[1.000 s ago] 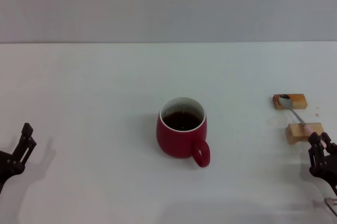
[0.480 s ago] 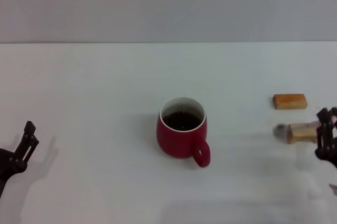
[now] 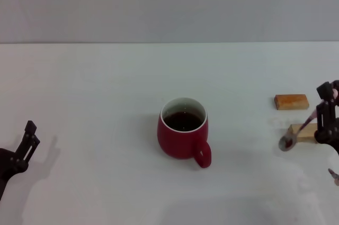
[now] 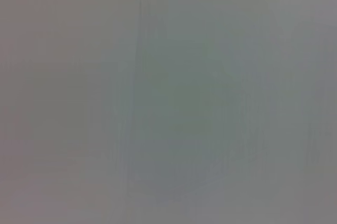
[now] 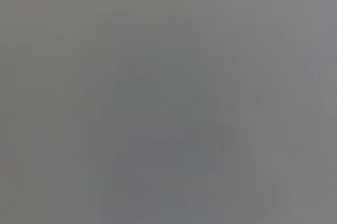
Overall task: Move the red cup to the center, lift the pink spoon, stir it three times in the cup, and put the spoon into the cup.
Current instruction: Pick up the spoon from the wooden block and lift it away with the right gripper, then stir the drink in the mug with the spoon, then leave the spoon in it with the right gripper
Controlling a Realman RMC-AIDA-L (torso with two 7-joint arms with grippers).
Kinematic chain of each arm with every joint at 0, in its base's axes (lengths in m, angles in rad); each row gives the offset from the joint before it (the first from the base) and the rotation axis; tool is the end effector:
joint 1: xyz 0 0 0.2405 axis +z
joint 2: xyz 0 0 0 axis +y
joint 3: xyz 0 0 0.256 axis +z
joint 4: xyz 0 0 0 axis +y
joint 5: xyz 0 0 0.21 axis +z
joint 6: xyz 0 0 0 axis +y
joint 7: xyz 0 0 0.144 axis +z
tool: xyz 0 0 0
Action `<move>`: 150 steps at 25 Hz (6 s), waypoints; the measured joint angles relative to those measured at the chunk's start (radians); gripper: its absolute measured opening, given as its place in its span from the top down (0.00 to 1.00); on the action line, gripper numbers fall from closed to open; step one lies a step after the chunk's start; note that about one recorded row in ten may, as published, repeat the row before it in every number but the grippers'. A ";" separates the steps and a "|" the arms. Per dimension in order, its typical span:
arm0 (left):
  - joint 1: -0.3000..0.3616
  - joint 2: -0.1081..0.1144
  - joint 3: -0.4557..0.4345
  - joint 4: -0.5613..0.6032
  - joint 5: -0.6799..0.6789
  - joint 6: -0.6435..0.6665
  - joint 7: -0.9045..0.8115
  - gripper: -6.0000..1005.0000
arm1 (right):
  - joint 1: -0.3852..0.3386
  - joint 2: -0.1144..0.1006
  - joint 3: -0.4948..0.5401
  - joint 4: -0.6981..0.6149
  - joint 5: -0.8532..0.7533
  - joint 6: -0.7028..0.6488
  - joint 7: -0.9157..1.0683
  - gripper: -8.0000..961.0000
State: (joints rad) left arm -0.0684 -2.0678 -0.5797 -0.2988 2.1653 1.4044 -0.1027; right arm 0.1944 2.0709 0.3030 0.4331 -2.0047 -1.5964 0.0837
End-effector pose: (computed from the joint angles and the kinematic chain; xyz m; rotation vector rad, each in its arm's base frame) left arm -0.3608 0.2029 -0.0268 -1.5308 -0.6093 -0.7217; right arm 0.2823 0.2257 -0.0442 -1.5882 0.4720 1.0920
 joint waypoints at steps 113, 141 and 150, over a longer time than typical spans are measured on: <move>-0.007 -0.002 0.000 0.000 0.005 0.009 -0.002 0.14 | 0.282 0.020 -0.012 0.119 -0.227 0.423 0.042 0.98; -0.016 0.000 0.000 0.003 0.001 0.005 -0.002 0.14 | 0.182 0.013 0.065 0.097 -0.277 0.377 0.040 0.99; -0.014 0.000 0.000 0.003 0.005 0.007 -0.002 0.14 | 0.226 0.019 0.028 0.136 -0.319 0.424 0.046 0.99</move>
State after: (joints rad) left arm -0.0827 -2.0678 -0.5798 -0.2960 2.1706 1.4118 -0.1043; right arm 0.4200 2.0902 0.3313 0.5690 -2.3238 -1.1725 0.1302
